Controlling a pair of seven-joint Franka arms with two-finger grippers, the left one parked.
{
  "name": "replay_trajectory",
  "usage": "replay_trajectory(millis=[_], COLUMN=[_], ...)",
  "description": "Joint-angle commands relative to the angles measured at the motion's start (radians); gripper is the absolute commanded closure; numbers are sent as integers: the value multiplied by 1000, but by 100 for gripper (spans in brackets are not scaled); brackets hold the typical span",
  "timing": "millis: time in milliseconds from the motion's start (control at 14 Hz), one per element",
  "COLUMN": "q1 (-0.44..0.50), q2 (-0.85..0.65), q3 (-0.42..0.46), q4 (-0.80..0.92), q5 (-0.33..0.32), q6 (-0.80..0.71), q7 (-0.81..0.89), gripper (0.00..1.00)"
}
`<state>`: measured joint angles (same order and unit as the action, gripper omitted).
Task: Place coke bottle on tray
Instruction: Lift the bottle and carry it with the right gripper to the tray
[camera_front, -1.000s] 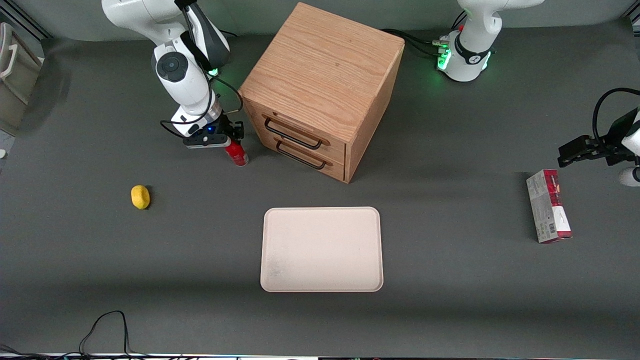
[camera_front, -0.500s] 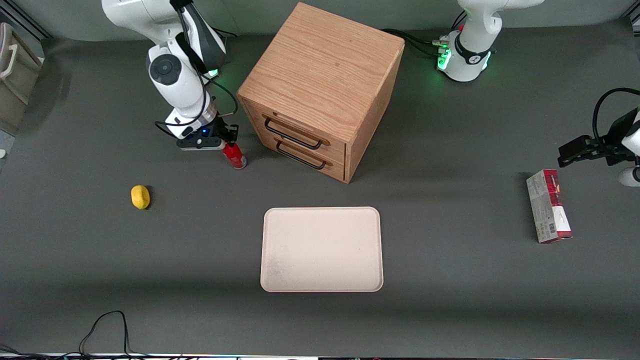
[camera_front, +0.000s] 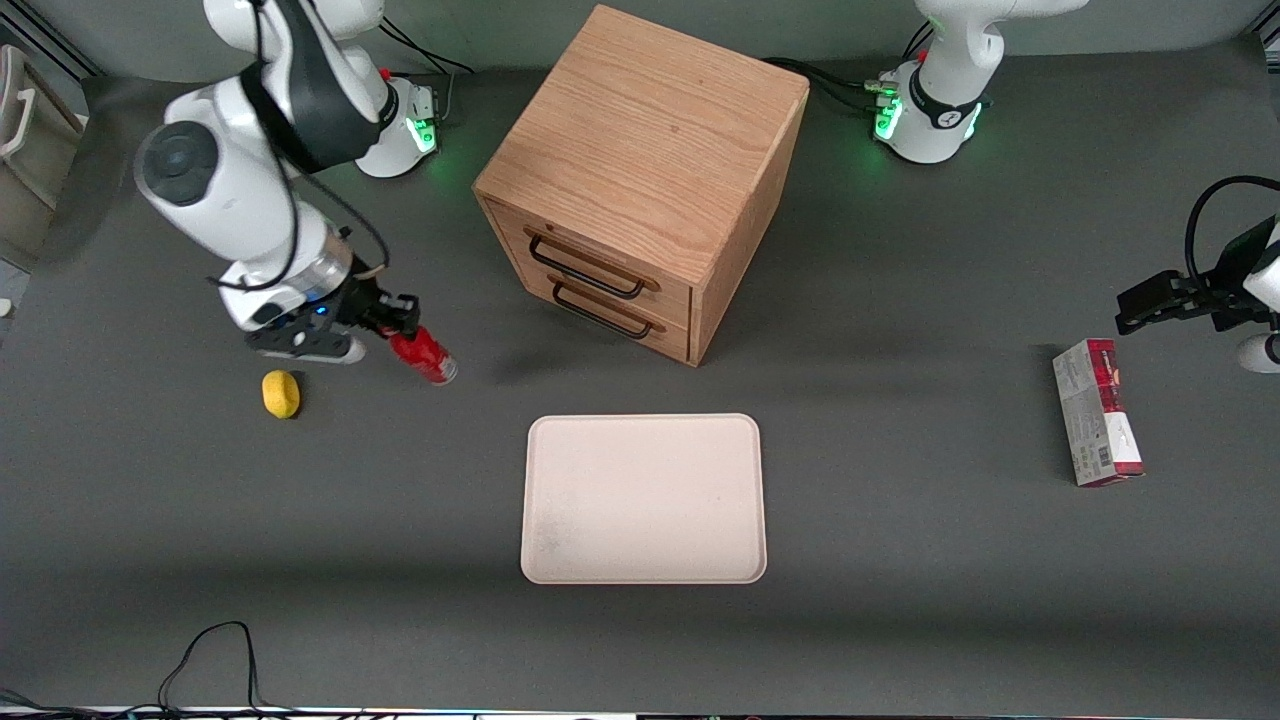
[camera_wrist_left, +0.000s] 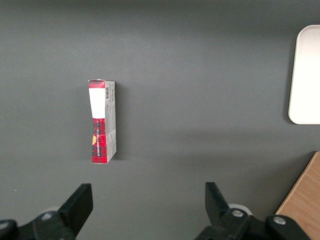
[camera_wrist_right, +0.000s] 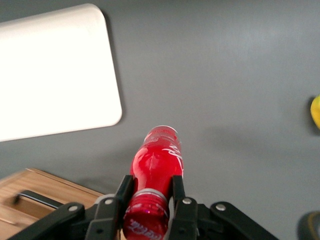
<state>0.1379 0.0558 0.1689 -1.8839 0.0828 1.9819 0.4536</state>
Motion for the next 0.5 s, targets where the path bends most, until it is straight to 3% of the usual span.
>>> replay_trajectory(millis=[0, 429], q1=[-4, -4], q2=[120, 344], q3=[-26, -20], q4=[279, 661], q5=[15, -1], q6=[-116, -215], q7=[22, 23], gripper=[100, 100])
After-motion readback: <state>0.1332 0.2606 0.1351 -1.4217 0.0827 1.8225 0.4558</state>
